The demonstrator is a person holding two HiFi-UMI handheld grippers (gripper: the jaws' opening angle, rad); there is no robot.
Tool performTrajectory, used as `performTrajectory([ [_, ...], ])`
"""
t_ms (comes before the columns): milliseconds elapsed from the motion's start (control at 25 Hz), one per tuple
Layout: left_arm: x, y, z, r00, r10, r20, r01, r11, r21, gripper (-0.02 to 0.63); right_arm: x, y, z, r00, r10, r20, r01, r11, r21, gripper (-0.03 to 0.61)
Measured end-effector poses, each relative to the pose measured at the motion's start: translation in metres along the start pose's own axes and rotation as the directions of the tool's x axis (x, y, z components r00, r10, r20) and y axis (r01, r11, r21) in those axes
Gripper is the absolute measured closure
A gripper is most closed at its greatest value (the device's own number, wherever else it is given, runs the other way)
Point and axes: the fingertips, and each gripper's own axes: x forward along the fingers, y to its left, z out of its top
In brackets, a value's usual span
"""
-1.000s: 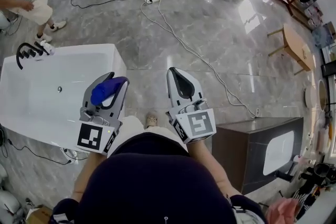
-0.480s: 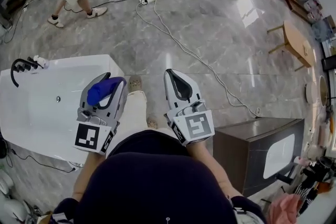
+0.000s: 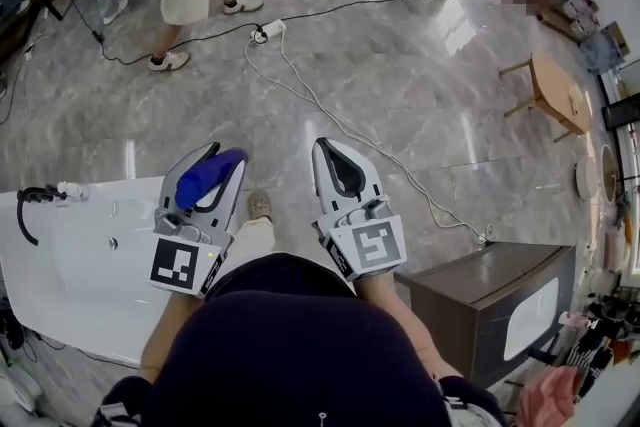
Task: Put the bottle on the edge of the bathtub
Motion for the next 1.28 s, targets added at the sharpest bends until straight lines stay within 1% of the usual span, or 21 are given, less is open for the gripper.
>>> performTrajectory([
  [200,0.047,0.046,0.001,0.998,-0.046,-0.039,0.046,0.999,0.009,0.466,0.068,-0.013,0.011,1.0,-0.021,0.0,0.021,1.0,-0.003,0.577],
  [360,0.079,0.082,-0.004,0.995,-0.089,-0.035,0.089,0.996,0.003,0.468,0.116,-0.019,0.011,0.999,-0.044,-0.018,0.043,0.999,-0.004,0.577],
  [440,0.093,0.097,-0.007,0.993,-0.111,-0.031,0.111,0.994,0.007,0.467,0.135,-0.021,0.008,0.999,-0.046,-0.025,0.046,0.999,-0.007,0.577],
  [600,0.117,0.115,-0.009,0.992,-0.122,-0.029,0.123,0.992,0.015,0.468,0.153,-0.027,0.002,0.998,-0.039,-0.039,0.038,0.999,-0.021,0.577],
  [680,0.126,0.12,-0.015,0.993,-0.111,-0.038,0.111,0.994,-0.005,0.468,0.159,-0.033,-0.002,0.996,-0.053,-0.078,0.052,0.998,-0.018,0.577],
  [760,0.134,0.126,-0.02,0.995,-0.088,-0.048,0.087,0.996,-0.029,0.468,0.166,-0.039,-0.002,0.994,-0.05,-0.096,0.048,0.999,-0.018,0.577],
  [960,0.156,0.133,-0.016,0.995,-0.07,-0.066,0.069,0.997,-0.018,0.468,0.186,-0.06,0.011,0.996,-0.013,-0.088,0.011,1.0,-0.025,0.577],
  [1160,0.165,0.142,-0.005,0.999,-0.015,-0.041,0.014,1.0,-0.025,0.468,0.202,-0.072,0.021,0.996,0.045,-0.08,-0.05,0.996,-0.071,0.577],
  [1280,0.173,0.139,-0.008,0.999,-0.005,-0.044,0.005,1.0,-0.016,0.468,0.206,-0.08,0.024,0.996,0.076,-0.053,-0.08,0.994,-0.072,0.577],
])
